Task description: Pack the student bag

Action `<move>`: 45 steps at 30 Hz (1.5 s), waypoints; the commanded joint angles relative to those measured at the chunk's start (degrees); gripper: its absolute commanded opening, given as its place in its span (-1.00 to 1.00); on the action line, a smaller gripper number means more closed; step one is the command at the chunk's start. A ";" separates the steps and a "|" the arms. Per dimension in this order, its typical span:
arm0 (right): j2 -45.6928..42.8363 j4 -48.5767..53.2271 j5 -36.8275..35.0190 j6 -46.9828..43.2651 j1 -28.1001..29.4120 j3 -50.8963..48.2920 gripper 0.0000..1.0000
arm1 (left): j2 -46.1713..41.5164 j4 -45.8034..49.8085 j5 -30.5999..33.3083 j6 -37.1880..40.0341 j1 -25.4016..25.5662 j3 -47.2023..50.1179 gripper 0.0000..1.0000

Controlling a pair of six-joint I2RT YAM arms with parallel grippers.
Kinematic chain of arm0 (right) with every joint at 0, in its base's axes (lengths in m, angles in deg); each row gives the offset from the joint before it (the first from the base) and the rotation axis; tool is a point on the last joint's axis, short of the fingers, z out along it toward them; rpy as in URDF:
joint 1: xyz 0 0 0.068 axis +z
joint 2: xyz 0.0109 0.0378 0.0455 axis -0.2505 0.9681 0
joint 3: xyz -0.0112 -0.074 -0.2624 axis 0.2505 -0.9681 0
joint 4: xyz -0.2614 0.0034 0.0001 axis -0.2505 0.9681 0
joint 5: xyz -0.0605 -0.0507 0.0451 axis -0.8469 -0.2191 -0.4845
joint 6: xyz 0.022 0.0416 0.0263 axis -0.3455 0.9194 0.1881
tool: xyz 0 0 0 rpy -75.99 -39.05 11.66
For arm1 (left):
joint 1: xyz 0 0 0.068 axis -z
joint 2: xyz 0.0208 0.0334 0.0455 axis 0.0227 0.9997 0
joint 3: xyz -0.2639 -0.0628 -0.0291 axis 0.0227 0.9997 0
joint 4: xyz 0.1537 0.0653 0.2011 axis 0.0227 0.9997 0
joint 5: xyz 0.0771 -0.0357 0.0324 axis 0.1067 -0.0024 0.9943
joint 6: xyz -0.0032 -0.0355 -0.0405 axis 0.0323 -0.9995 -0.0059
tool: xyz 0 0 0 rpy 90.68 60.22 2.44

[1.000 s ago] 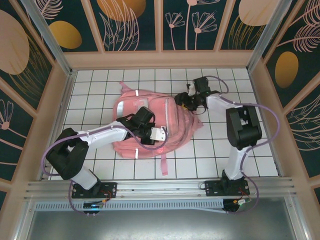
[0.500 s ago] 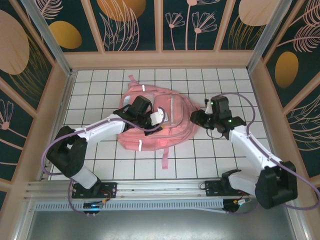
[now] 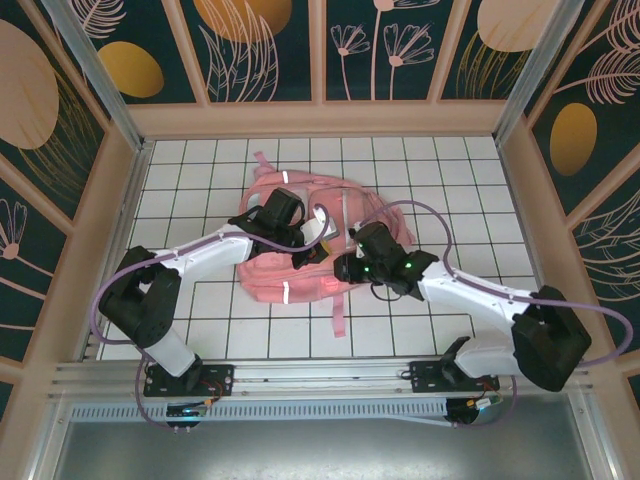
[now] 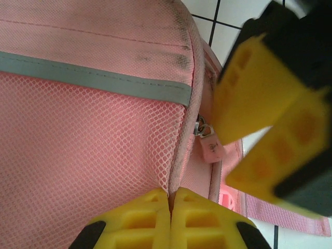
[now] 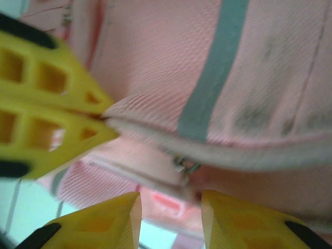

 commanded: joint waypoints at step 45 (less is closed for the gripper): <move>13.54 -8.14 10.47 -18.59 5.15 11.44 -1.00 | -15.92 -13.80 21.31 -25.11 -20.11 9.75 0.42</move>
